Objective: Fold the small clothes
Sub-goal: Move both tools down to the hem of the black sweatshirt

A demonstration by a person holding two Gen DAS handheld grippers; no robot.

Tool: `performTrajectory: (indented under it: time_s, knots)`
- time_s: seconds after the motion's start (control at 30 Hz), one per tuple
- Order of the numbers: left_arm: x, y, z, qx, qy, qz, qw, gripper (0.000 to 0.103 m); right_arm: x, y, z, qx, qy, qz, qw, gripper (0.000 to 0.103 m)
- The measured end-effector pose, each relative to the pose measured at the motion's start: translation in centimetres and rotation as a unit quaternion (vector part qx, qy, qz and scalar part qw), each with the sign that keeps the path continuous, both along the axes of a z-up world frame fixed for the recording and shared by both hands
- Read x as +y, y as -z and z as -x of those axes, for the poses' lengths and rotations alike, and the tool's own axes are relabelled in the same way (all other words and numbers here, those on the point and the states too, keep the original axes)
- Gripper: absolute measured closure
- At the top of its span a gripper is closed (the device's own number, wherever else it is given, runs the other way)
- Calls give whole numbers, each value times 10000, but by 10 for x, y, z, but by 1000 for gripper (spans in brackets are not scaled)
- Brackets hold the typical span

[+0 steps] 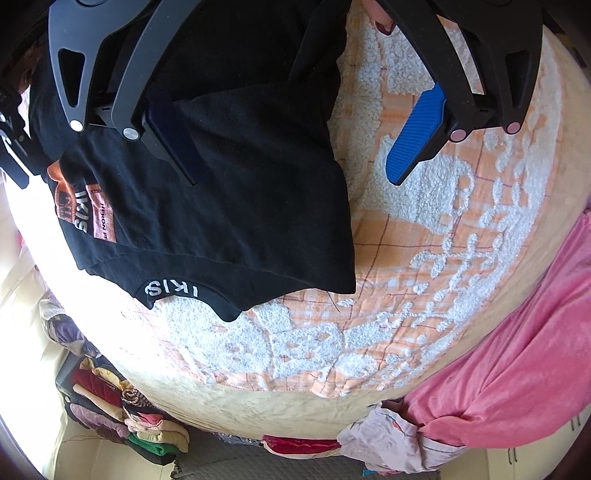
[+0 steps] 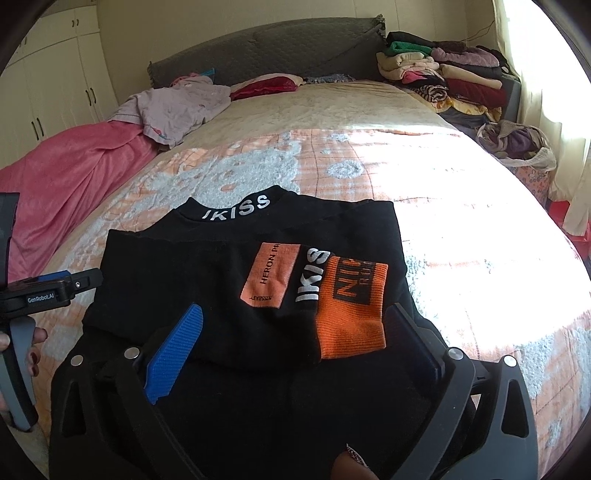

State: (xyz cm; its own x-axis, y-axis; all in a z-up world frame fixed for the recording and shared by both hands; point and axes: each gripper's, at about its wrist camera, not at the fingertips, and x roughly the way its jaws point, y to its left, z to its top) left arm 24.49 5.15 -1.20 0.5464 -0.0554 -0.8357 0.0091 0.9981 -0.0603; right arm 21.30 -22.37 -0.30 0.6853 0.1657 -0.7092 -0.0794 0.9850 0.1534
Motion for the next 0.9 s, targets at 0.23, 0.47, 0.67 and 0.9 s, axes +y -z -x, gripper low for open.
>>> performTrajectory:
  time_s: [0.23,0.47,0.67,0.9]
  knots:
    - [-6,-11,14,-269,23,38,9996,10,-8,-11,11,-151,90,-94,9998,5]
    - [-15,-6,30,-359,89,-211,9991,10,-18,-24,29,-301,135,-121,9994,5]
    - [-11,-8,51,-656,23,-168,9977,10,-22,-32,46,-414,185,-155,9989,5]
    - [-16,-22,77,-1180,132,-69,9929,10,-28,-37,66,-481,173,-141,9986,5]
